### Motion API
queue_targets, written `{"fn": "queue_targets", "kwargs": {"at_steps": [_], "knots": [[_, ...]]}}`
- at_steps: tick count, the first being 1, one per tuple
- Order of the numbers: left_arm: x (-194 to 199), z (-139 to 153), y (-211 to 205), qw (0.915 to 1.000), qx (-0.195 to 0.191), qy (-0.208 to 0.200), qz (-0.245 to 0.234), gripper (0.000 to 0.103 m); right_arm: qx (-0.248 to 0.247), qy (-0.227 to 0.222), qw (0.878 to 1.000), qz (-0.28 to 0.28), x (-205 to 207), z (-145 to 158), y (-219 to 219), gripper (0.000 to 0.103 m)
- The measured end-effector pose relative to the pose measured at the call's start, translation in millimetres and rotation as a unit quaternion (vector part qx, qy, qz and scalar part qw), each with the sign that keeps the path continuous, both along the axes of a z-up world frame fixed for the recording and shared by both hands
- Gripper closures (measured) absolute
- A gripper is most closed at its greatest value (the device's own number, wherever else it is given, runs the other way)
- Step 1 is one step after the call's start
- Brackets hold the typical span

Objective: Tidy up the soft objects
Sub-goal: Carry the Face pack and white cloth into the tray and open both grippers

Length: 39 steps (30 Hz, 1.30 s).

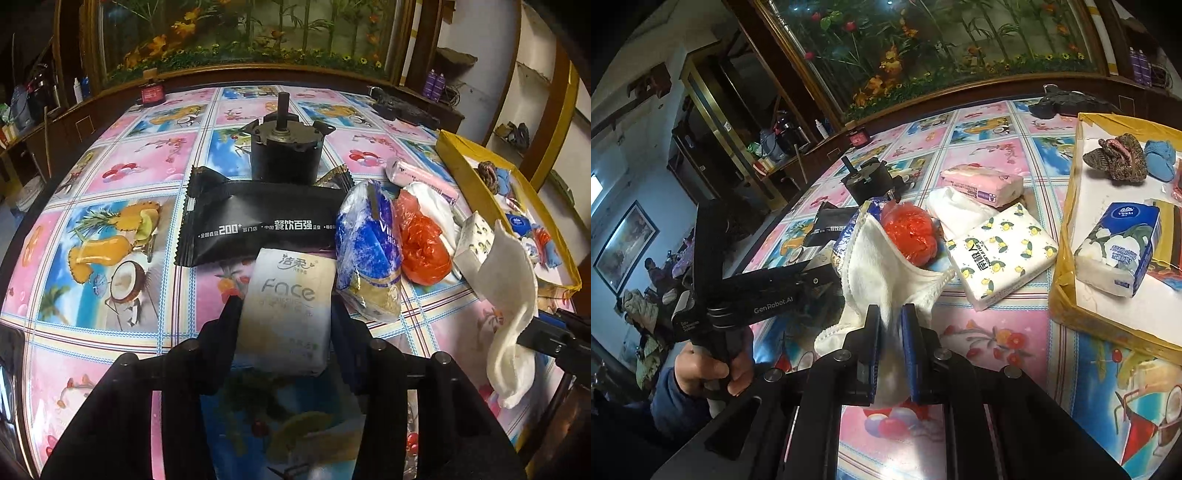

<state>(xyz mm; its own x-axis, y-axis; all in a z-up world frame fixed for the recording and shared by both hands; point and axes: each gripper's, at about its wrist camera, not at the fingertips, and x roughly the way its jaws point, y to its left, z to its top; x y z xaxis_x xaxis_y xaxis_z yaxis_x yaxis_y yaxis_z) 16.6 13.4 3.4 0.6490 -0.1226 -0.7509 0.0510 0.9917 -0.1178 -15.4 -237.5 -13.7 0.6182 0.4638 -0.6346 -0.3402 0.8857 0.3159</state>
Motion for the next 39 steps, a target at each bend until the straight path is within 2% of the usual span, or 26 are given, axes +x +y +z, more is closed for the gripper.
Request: {"fn": "queue_targets", "kwargs": {"at_steps": [4, 7, 11, 17, 25, 35, 39], "knots": [[-12, 11, 3, 0.9990, -0.030, -0.031, -0.007, 0.059, 0.001, -0.007, 1.000, 0.003, -4, 3, 1, 0.092], [-24, 24, 3, 0.9957, -0.059, -0.069, -0.019, 0.059, 0.008, -0.015, 1.000, 0.003, -7, 6, 0, 0.092], [-35, 36, -5, 0.9918, -0.070, -0.102, -0.033, 0.059, 0.013, -0.023, 1.000, -0.001, -9, 9, -5, 0.092], [-26, 42, -30, 0.9906, -0.082, -0.089, -0.063, 0.059, 0.025, -0.042, 0.998, -0.028, -14, 20, -31, 0.092], [-20, 63, -89, 0.9848, -0.078, -0.092, -0.126, 0.059, 0.046, -0.068, 0.993, -0.087, -27, 31, -83, 0.092], [12, 89, -172, 0.9769, -0.060, -0.075, -0.191, 0.059, 0.049, -0.082, 0.977, -0.192, -44, 42, -161, 0.092], [28, 97, -204, 0.9735, -0.059, -0.072, -0.209, 0.059, 0.053, -0.088, 0.971, -0.216, -49, 56, -183, 0.091]]}}
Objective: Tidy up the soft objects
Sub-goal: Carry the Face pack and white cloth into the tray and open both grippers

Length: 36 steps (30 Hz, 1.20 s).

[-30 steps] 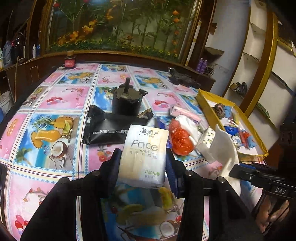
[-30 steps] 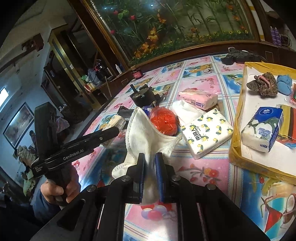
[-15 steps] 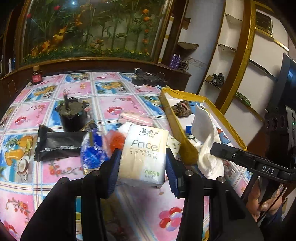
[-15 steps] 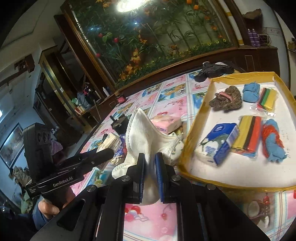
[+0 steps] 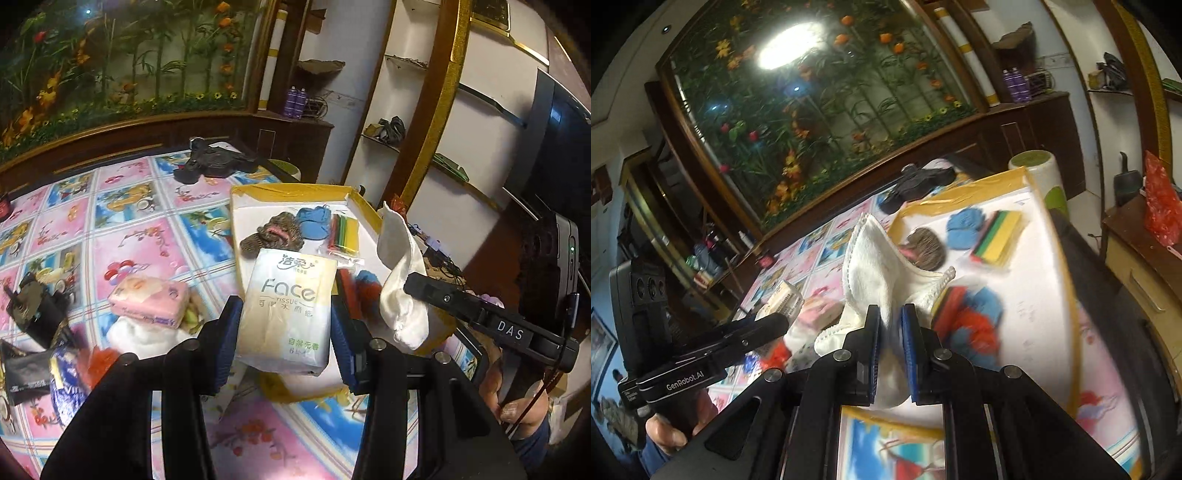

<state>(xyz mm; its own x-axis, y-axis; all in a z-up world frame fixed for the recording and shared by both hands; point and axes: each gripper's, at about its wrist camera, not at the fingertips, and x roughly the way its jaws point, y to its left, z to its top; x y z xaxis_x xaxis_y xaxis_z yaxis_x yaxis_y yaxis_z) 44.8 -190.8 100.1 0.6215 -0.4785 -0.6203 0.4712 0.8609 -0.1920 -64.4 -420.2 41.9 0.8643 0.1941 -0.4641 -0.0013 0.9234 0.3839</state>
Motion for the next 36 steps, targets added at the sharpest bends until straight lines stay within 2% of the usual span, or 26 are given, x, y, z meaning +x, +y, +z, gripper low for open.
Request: {"fn": "queue_targets", "kwargs": {"at_steps": [6, 10, 14, 21, 27, 30, 36], "knots": [[33, -7, -45, 0.9996, 0.022, 0.016, -0.013, 0.059, -0.048, -0.003, 0.998, -0.045, 4, 20, -8, 0.091], [54, -21, -69, 0.9989, 0.029, 0.034, -0.011, 0.059, -0.075, 0.028, 0.994, -0.069, 16, 20, -8, 0.091], [72, -39, -86, 0.9970, 0.033, 0.069, -0.005, 0.059, -0.060, 0.072, 0.992, -0.079, 27, 14, -16, 0.091], [83, -61, -94, 0.9934, 0.029, 0.111, 0.003, 0.058, -0.047, 0.104, 0.990, -0.081, 46, 16, -27, 0.091], [85, -63, -93, 0.9919, 0.015, 0.126, 0.005, 0.056, -0.052, 0.109, 0.989, -0.083, 78, 22, -39, 0.080], [86, -63, -89, 0.9906, 0.002, 0.137, 0.005, 0.055, -0.053, 0.101, 0.990, -0.088, 76, 20, -39, 0.068], [83, -52, -73, 0.9890, -0.037, 0.143, 0.006, 0.054, -0.064, 0.076, 0.991, -0.094, 50, 20, -31, 0.065]]}}
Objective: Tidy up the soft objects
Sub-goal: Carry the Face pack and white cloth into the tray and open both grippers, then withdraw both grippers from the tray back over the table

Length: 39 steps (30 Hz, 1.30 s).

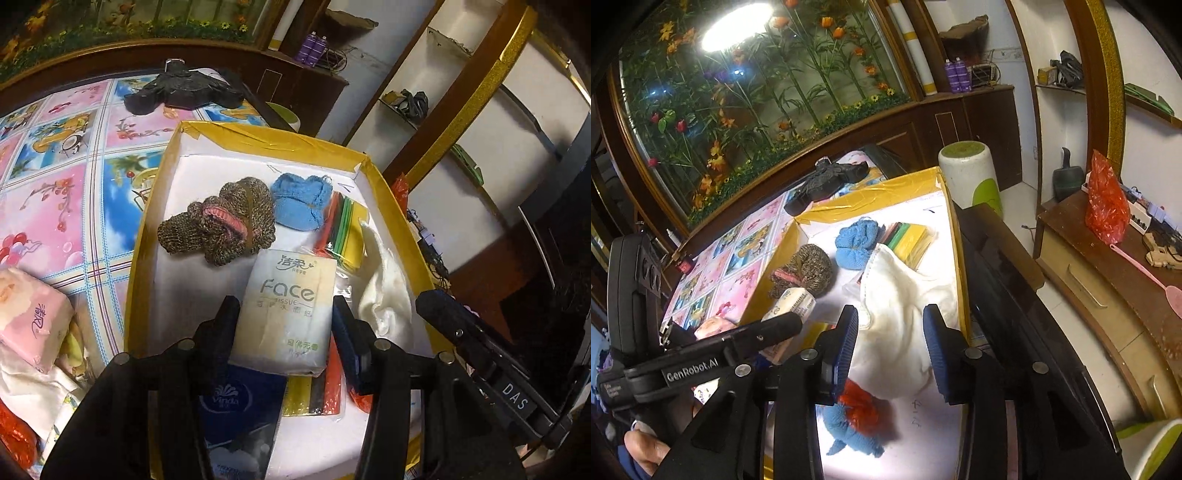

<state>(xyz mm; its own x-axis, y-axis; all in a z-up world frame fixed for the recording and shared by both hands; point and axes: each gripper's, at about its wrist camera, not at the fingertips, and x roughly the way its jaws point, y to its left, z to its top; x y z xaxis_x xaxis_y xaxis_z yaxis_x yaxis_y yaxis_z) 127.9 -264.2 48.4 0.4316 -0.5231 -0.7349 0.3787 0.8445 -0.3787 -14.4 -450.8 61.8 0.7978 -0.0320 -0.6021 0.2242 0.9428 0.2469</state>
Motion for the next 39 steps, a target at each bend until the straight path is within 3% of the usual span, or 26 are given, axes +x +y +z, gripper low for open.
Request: {"fn": "queue_targets", "kwargs": {"at_steps": [7, 16, 26, 29, 33, 36, 38, 39], "knots": [[-14, 18, 12, 0.9997, -0.014, -0.015, -0.009, 0.053, -0.019, -0.029, 0.999, -0.008, -28, 6, 17, 0.058], [-42, 28, 40, 0.9986, -0.040, -0.030, -0.019, 0.053, -0.023, -0.042, 0.999, 0.025, -40, 11, 54, 0.052], [-81, 35, 133, 0.9971, -0.050, -0.056, -0.002, 0.053, -0.044, -0.011, 0.994, 0.095, -18, 1, 115, 0.050], [-95, 36, 185, 0.9957, -0.037, -0.080, 0.030, 0.053, -0.053, -0.005, 0.992, 0.116, -11, 0, 132, 0.049], [-96, 28, 274, 0.9894, -0.026, -0.080, 0.119, 0.053, -0.060, 0.002, 0.989, 0.135, -1, -4, 153, 0.047], [-81, 17, 340, 0.9734, -0.029, -0.048, 0.222, 0.053, -0.064, 0.008, 0.987, 0.150, 5, -10, 169, 0.047], [-66, 8, 366, 0.9676, -0.032, -0.033, 0.248, 0.053, -0.066, 0.012, 0.985, 0.158, 7, -14, 179, 0.046], [-53, 1, 376, 0.9626, -0.014, -0.019, 0.270, 0.053, -0.067, 0.015, 0.984, 0.162, 9, -15, 182, 0.046]]}}
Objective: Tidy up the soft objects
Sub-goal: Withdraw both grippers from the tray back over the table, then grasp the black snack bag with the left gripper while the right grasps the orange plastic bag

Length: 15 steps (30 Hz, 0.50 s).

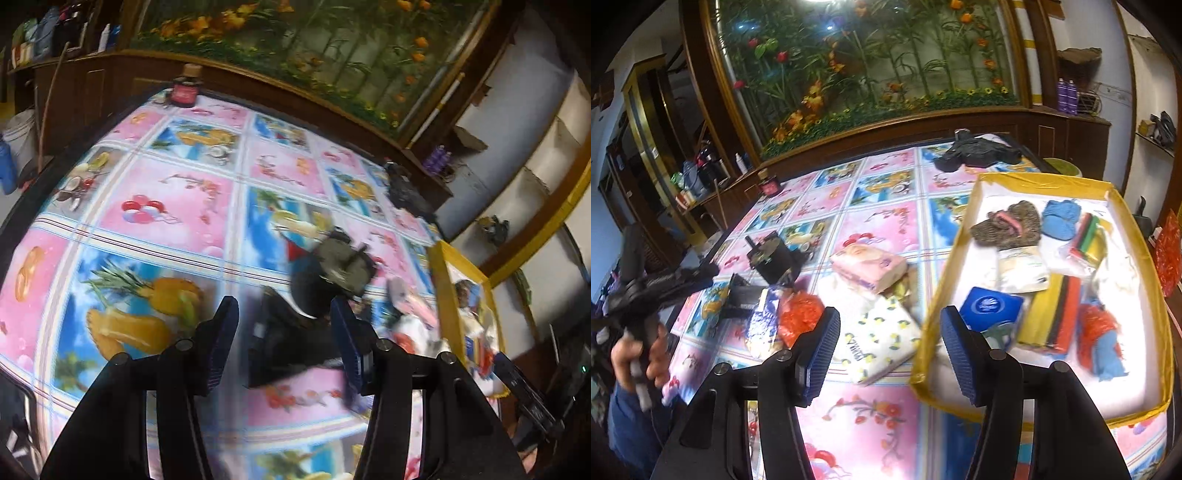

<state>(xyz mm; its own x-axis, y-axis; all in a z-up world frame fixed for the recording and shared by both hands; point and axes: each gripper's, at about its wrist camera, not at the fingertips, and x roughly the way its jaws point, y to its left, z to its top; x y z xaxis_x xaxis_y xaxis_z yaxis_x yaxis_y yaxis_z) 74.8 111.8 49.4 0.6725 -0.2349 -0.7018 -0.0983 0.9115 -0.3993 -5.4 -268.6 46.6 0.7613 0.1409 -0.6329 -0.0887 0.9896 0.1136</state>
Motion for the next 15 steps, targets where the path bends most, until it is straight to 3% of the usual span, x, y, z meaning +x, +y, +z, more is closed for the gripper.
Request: {"fn": "queue_targets", "kwargs": {"at_steps": [2, 5, 7, 15], "knots": [[18, -12, 7, 0.9997, 0.007, 0.021, 0.004, 0.053, -0.002, 0.003, 1.000, 0.006, 2, -3, 7, 0.046], [34, -33, 10, 0.9980, -0.025, 0.055, -0.016, 0.053, -0.010, 0.005, 1.000, 0.012, 0, -7, 13, 0.045], [34, -41, 2, 0.9970, -0.027, 0.064, -0.035, 0.053, -0.010, 0.007, 1.000, 0.011, -2, -11, 16, 0.042], [-33, -42, -18, 0.9934, -0.029, 0.071, -0.085, 0.053, -0.006, 0.016, 1.000, 0.019, -7, -20, 14, 0.042]]}}
